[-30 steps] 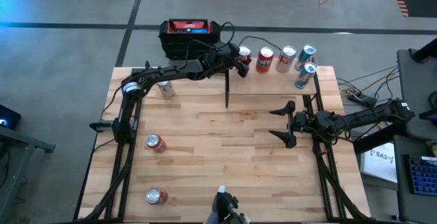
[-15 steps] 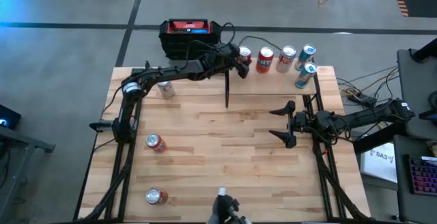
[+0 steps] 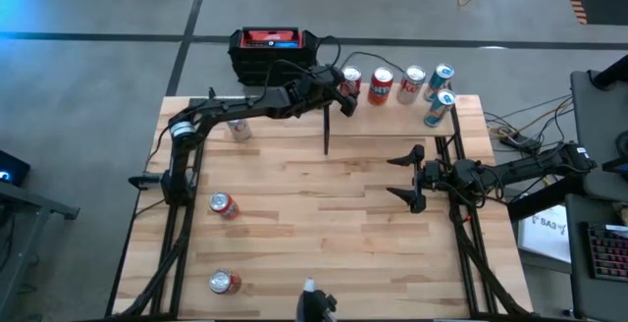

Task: Place canned beverage on shelf
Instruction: Move the silver soda can to the bottom of the shelf

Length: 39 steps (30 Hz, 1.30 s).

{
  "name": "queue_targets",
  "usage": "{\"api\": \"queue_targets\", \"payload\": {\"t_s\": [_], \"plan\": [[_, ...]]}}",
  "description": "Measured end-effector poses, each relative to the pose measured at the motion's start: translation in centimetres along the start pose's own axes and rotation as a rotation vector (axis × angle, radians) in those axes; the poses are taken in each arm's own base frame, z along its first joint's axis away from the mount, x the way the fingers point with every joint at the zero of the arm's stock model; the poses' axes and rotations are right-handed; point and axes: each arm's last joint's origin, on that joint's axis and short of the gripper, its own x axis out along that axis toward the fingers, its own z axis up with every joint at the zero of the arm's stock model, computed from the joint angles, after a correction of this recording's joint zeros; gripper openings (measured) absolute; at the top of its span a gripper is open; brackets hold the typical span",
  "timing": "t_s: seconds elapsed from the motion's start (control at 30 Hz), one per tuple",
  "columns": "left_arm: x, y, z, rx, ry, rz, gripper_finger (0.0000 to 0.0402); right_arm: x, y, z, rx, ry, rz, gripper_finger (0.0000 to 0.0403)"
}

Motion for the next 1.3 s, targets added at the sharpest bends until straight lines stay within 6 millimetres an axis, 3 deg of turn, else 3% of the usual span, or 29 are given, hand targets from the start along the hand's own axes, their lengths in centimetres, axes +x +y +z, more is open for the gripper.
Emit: {"api": "queue_targets", "payload": {"t_s": [0.27, 0.43, 0.6, 0.8, 1.0, 1.3], "plan": [[-4.0, -2.9, 0.7, -0.036, 0.069, 0.061, 0.0398, 0.0, 0.0, 0.0, 0.000, 0.001, 0.000, 0.0383], [-8.9, -5.5, 0.5, -0.082, 0.170, 0.166, 0.0400, 0.0, 0.0, 0.0, 0.000, 0.001, 0.000, 0.0383], [-14.7, -7.9, -1.1, -0.144, 0.294, 0.280, 0.0400, 0.0, 0.0, 0.0, 0.000, 0.001, 0.000, 0.0383], [-19.5, -8.8, -3.3, -0.245, 0.384, 0.446, 0.0400, 0.0, 0.0, 0.0, 0.000, 0.001, 0.000, 0.0383], [-21.0, -8.0, -4.4, -0.360, 0.499, 0.568, 0.0400, 0.0, 0.0, 0.0, 0.000, 0.000, 0.000, 0.0383], [-20.2, -5.8, -4.3, -0.414, 0.635, 0.654, 0.0400, 0.0, 0.0, 0.0, 0.000, 0.001, 0.000, 0.0383]]}}
